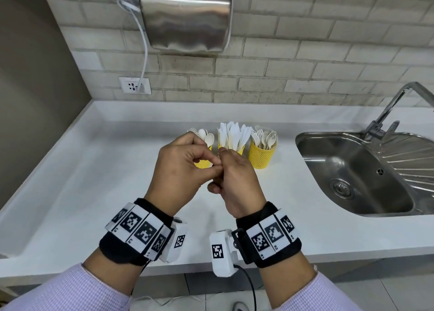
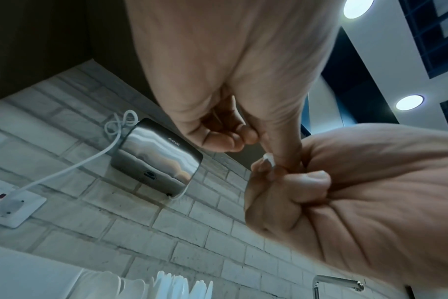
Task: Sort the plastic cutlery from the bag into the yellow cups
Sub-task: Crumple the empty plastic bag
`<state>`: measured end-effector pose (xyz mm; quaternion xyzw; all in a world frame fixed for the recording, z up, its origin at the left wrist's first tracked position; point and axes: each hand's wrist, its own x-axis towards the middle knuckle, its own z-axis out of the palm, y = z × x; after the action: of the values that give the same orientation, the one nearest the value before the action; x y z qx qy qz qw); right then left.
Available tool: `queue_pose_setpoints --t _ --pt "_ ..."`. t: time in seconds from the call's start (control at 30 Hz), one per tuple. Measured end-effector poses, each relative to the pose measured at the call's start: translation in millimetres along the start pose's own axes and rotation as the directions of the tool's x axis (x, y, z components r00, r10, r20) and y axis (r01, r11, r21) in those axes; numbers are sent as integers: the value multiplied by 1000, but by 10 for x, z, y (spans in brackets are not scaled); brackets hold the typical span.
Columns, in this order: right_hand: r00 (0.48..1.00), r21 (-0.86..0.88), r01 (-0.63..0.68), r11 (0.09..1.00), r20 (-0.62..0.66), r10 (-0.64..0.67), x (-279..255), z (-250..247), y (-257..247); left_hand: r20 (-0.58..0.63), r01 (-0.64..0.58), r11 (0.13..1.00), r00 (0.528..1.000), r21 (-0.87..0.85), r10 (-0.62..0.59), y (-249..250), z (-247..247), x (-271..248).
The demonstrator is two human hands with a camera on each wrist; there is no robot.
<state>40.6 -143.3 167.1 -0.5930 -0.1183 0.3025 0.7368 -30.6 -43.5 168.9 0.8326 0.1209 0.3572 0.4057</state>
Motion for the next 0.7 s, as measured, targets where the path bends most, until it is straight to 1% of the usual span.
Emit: queue_pose_setpoints --t 0.1,0.17,0.23,0.33,0.4,0.47,0.53,0.63,0.7 --pt "1000 67 18 998 1 -19 -9 -9 -67 15 -81 995 997 53 81 -1 15 -22" --pt "999 151 12 988 37 -18 -19 -23 -115 25 -139 986 990 88 138 10 39 -55" --pt "996 234 0 972 83 -20 -39 -28 -143 45 -172 976 985 133 168 21 57 -80" --pt "994 324 -25 946 113 -12 -58 -24 -141 82 -223 960 974 168 212 42 62 -101" --pt "992 369 -44 929 123 -2 -74 -13 -140 79 -240 954 970 178 230 49 51 -94" --pt "991 399 -54 915 133 0 -87 -14 -126 60 -220 955 975 197 213 52 53 -85" --pt "988 369 -29 929 151 -29 -100 -19 -89 32 -183 959 983 216 180 57 53 -84" --pt "987 204 63 977 134 -91 -131 -10 -23 7 -159 960 987 229 162 65 29 -94" --pt "986 114 115 987 105 -127 -139 -4 16 11 -158 964 987 213 160 83 14 -106"
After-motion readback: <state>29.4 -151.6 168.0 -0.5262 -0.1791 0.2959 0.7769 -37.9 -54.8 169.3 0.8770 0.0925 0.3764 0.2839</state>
